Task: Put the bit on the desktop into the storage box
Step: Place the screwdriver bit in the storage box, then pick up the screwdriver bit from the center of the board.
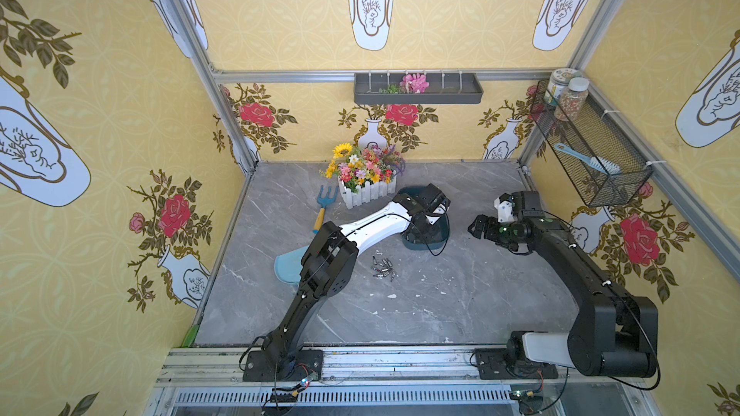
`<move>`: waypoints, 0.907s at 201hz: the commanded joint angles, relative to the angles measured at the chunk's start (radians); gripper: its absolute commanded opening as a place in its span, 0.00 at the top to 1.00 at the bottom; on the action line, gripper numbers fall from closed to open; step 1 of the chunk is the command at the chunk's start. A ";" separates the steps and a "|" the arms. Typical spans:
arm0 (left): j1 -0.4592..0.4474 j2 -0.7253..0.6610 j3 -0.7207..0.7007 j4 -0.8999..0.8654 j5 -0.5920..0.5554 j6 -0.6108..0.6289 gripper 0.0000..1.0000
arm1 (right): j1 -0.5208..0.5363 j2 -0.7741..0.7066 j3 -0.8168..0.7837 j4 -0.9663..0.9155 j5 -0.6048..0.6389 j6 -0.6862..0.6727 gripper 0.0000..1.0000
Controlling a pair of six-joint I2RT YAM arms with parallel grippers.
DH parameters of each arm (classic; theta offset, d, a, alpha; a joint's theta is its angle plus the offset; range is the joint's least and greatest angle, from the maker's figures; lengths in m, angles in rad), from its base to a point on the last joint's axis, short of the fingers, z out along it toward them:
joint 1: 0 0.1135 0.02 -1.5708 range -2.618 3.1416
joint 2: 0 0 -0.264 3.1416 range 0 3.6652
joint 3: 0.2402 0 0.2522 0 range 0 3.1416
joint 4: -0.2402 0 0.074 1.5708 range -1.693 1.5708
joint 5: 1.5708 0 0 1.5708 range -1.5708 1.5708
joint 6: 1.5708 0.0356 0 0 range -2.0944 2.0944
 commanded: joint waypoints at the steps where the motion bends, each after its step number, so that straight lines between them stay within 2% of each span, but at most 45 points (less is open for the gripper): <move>1: 0.002 -0.029 -0.028 0.042 0.018 -0.004 0.35 | -0.001 0.000 0.000 0.018 -0.010 -0.011 0.03; 31: 0.001 -0.083 -0.075 0.073 0.003 -0.008 0.22 | 0.000 0.001 0.000 0.019 -0.010 -0.013 0.03; 76: 0.002 -0.168 -0.160 0.106 -0.001 -0.015 0.12 | -0.001 -0.002 0.000 0.019 -0.010 -0.014 0.03; 182: 0.001 -0.368 -0.408 0.125 -0.055 -0.099 0.11 | 0.000 -0.002 0.001 0.019 -0.013 -0.013 0.03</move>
